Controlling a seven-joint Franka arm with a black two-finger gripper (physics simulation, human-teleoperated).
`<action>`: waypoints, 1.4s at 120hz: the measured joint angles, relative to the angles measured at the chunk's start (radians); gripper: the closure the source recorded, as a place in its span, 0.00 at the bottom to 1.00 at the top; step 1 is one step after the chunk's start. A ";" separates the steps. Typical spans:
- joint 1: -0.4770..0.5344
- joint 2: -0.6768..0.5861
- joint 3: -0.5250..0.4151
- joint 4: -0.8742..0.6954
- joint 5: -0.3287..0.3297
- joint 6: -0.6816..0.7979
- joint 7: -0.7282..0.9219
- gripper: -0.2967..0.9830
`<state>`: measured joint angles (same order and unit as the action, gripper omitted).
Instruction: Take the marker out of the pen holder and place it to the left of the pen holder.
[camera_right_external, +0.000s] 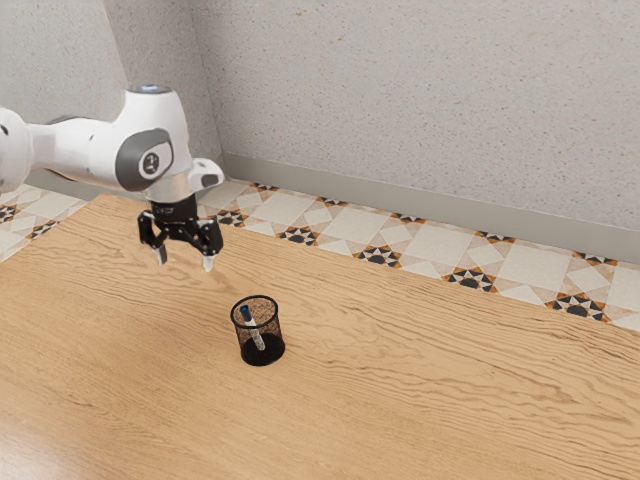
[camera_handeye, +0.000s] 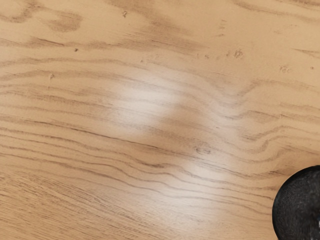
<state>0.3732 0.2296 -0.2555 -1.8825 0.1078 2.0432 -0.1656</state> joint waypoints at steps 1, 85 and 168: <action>-0.003 0.000 -0.001 0.001 -0.003 0.006 -0.004 0.23; -0.146 0.101 -0.010 -0.035 -0.053 0.168 -0.212 0.23; -0.203 -0.047 -0.027 -0.187 -0.064 0.165 -0.295 0.23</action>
<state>0.1702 0.1827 -0.2828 -2.0695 0.0441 2.2082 -0.4607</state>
